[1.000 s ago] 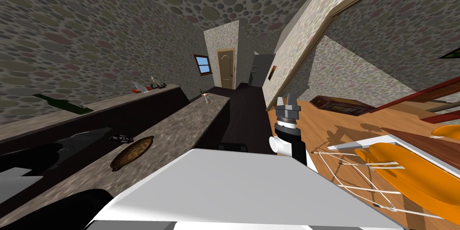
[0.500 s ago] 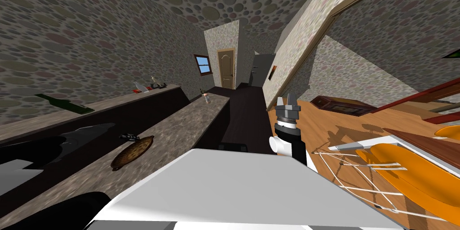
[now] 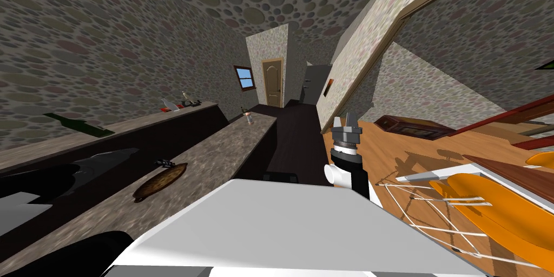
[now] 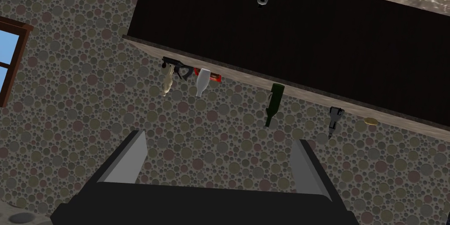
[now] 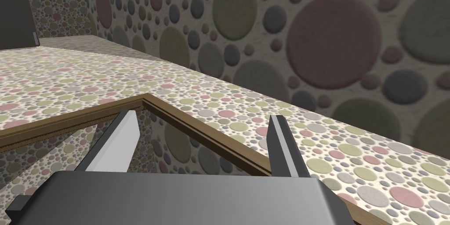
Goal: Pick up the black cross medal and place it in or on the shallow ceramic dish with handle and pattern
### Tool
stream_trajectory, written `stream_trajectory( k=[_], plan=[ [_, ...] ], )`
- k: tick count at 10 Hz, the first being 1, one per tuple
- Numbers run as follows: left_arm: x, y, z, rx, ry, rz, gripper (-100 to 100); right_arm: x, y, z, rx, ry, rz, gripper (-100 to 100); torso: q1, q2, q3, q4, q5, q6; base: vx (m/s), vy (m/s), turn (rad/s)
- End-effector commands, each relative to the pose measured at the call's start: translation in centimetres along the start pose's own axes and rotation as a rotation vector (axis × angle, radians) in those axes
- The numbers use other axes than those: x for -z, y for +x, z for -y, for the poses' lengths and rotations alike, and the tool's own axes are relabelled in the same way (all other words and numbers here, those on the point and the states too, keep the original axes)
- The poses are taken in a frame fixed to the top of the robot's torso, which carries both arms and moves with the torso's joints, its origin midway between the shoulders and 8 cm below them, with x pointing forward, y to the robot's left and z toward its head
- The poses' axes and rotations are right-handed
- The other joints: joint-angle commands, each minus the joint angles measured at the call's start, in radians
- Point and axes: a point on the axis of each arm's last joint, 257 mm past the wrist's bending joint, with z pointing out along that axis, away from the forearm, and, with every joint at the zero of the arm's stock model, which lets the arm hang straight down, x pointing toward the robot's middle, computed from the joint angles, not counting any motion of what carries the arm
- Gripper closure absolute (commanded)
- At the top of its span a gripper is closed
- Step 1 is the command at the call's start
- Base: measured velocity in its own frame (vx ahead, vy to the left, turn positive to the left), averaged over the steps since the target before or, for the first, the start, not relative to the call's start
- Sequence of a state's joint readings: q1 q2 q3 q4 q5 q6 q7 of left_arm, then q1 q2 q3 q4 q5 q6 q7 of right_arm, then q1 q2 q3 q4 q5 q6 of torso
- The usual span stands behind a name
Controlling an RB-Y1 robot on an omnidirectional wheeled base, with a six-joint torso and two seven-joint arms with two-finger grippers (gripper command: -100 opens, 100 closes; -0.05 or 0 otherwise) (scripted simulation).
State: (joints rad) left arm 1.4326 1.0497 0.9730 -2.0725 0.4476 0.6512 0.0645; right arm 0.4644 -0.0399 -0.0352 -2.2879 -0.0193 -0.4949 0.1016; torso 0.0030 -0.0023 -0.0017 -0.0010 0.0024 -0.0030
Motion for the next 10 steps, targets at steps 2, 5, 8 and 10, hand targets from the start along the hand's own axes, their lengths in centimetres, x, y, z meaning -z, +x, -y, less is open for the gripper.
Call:
stream_trajectory(
  k=[2, 5, 8, 10],
  plan=[
    [0.0, 0.0, 0.0, 0.000, 0.000, 0.000, -100, 0.0, 0.0, 0.0, 0.000, 0.000, 0.000, 0, -0.001, 0.000, 0.000, 0.000, 0.000, 0.000, 0.000, 0.000, 0.000],
    [1.4, -1.2, 2.5, -0.003, 0.019, 0.004, -100, 0.0, 0.0, 0.0, 0.000, 0.000, 0.000, 0, -0.001, -0.001, 0.000, 0.000, 0.000, 0.000, 0.004, -0.005, 0.016],
    [2.3, -1.7, 4.2, -0.009, 0.032, 0.003, -100, 0.0, 0.0, 0.0, 0.000, 0.000, 0.000, 0, -0.001, -0.001, -0.001, 0.000, 0.000, 0.000, 0.001, -0.001, 0.003],
    [2.8, -1.9, 5.1, -0.012, 0.039, 0.002, -100, 0.0, 0.0, 0.0, 0.000, 0.000, 0.000, 0, -0.001, -0.001, 0.000, 0.000, 0.000, 0.000, 0.005, -0.005, 0.015]
  ],
)
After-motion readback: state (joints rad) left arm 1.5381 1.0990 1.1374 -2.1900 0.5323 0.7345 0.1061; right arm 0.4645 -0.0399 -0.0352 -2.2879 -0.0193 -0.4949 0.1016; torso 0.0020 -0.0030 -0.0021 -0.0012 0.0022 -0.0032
